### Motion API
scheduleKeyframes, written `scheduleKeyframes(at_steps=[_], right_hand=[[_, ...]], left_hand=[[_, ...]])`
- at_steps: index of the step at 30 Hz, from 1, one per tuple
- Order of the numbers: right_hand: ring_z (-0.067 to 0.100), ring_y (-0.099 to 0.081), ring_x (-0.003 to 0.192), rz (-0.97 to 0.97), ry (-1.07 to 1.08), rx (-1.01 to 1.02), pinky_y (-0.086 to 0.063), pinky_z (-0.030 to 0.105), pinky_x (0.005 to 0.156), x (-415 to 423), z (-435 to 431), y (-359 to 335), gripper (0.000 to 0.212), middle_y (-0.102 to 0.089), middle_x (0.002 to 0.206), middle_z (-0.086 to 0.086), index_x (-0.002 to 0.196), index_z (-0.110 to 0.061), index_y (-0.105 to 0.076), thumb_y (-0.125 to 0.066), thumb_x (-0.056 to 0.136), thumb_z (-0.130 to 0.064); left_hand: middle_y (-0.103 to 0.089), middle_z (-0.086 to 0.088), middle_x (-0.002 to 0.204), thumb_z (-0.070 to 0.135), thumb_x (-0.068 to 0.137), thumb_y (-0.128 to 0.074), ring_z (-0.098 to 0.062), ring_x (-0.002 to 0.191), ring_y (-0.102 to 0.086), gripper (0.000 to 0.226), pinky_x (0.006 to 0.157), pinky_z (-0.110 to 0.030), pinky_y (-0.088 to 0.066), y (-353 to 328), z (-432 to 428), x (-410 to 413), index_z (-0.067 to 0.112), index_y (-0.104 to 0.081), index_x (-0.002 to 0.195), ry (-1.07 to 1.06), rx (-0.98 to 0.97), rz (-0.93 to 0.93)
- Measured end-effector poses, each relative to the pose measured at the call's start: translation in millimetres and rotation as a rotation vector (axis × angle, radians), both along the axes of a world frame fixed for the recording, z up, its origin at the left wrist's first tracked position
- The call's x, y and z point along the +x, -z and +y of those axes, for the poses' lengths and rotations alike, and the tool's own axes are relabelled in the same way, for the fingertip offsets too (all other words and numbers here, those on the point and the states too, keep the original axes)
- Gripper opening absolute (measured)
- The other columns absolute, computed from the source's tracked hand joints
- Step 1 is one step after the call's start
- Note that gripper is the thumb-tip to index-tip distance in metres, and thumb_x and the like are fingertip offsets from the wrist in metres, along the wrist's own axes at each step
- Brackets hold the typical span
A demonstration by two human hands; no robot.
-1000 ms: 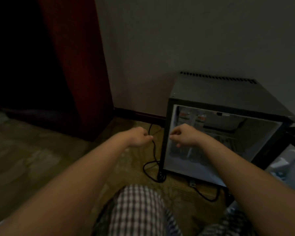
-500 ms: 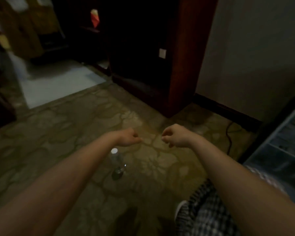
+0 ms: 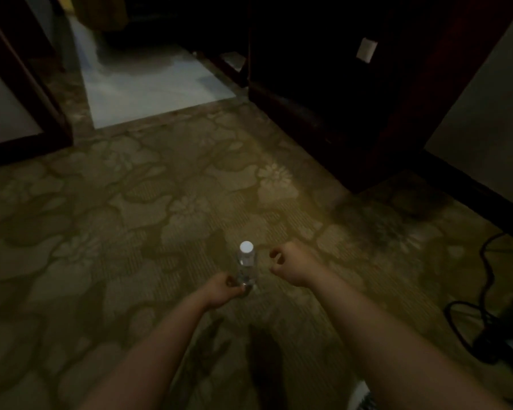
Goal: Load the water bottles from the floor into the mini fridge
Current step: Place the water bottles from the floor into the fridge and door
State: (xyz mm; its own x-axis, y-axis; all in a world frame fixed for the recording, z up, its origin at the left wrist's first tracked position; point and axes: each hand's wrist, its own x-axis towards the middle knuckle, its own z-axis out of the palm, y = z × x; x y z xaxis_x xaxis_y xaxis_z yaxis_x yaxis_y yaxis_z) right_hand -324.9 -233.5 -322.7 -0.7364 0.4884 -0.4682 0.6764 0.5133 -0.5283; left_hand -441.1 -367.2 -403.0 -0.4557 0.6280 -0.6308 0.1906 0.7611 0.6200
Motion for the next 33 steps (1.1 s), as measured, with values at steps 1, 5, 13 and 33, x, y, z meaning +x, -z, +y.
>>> scheduleKeyframes(at_steps=[1, 5, 13, 33], right_hand=[[0.023, -0.058, 0.109, 0.002, -0.011, 0.000, -0.045, 0.028, 0.081, -8, 1, 10, 0.041, -0.059, 0.124, 0.011, 0.131, -0.012, -0.051, -0.055, 0.091, -0.017], [0.026, -0.054, 0.119, 0.025, -0.079, -0.025, -0.044, 0.032, 0.096, -32, 3, 42, 0.043, -0.056, 0.131, 0.010, 0.131, -0.012, -0.050, -0.056, 0.089, -0.013], [0.030, -0.046, 0.126, 0.038, -0.193, 0.042, -0.040, 0.037, 0.104, -68, 16, 83, 0.048, -0.046, 0.139, 0.014, 0.140, -0.013, -0.040, -0.051, 0.094, -0.019], [0.028, -0.056, 0.109, -0.095, -0.310, 0.243, -0.044, 0.033, 0.081, 3, 60, 4, 0.034, -0.060, 0.119, 0.012, 0.120, -0.009, -0.054, -0.054, 0.092, -0.028]], left_hand=[[-0.058, -0.011, 0.124, 0.019, 0.086, -0.063, -0.019, 0.107, -0.055, 0.045, 0.097, -0.032, -0.044, 15, 3, -3, 0.007, -0.049, 0.126, -0.090, 0.028, -0.023], [-0.043, -0.003, 0.141, 0.015, 0.079, -0.071, -0.020, 0.128, -0.043, 0.081, 0.104, -0.033, -0.039, 47, 22, -4, 0.010, -0.024, 0.144, -0.302, 0.201, -0.070], [-0.045, -0.009, 0.136, -0.009, 0.082, -0.060, -0.017, 0.115, -0.052, 0.069, 0.092, -0.027, -0.050, 87, 58, -19, 0.007, -0.030, 0.142, -0.334, 0.361, -0.038], [-0.068, -0.006, 0.099, 0.018, 0.064, -0.083, -0.019, 0.092, -0.064, 0.047, 0.085, -0.037, -0.052, 19, 93, 20, 0.010, -0.063, 0.106, 0.270, 0.322, 0.044]])
